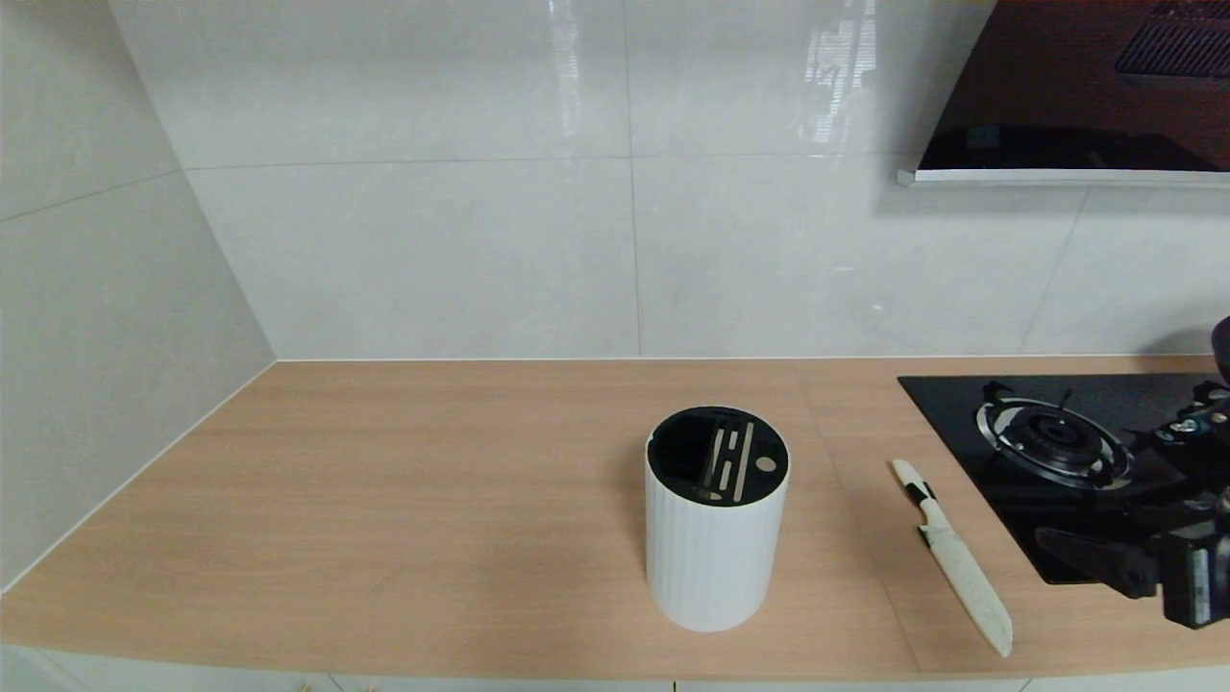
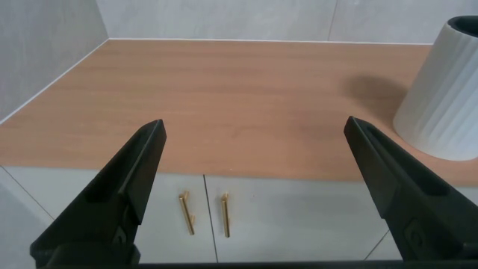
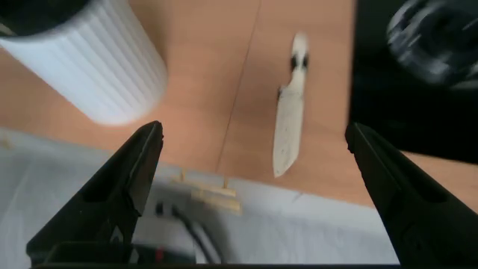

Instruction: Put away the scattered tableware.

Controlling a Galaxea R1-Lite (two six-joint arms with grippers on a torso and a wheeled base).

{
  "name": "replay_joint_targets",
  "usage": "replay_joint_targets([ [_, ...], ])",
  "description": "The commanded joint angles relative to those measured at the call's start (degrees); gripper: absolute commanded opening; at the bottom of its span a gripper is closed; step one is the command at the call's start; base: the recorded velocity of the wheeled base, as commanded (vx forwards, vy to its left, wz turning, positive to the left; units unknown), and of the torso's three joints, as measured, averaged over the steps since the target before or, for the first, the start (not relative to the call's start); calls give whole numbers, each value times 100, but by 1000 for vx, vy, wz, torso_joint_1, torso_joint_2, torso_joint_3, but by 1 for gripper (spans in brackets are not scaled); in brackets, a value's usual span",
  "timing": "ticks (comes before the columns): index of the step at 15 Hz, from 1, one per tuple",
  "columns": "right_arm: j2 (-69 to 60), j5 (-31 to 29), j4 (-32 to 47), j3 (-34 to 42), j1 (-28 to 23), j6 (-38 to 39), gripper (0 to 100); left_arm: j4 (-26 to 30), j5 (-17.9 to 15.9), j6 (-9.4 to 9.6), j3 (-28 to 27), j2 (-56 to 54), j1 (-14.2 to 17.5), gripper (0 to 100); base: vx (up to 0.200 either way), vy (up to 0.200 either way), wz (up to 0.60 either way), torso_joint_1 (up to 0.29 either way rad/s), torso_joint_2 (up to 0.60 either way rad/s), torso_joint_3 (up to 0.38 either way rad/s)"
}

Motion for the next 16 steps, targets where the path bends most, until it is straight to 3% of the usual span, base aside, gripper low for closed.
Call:
replay_joint_targets([
  [1,1665,-12,-456,-310,101,-13,100,-2,2,-2,0,2,-1,100,0,0,0,0,0,0],
  [3,2667,-241,-1748,-301,110,-22,100,-2,2,-2,0,2,-1,100,0,0,0,0,0,0],
  [4,2922,-337,-2021,-284,110,-31,100,-11,2,-2,0,2,-1,100,0,0,0,0,0,0],
  [16,5638,-654,-4209,-583,-162,-136,100,-2,2,-2,0,2,-1,100,0,0,0,0,0,0],
])
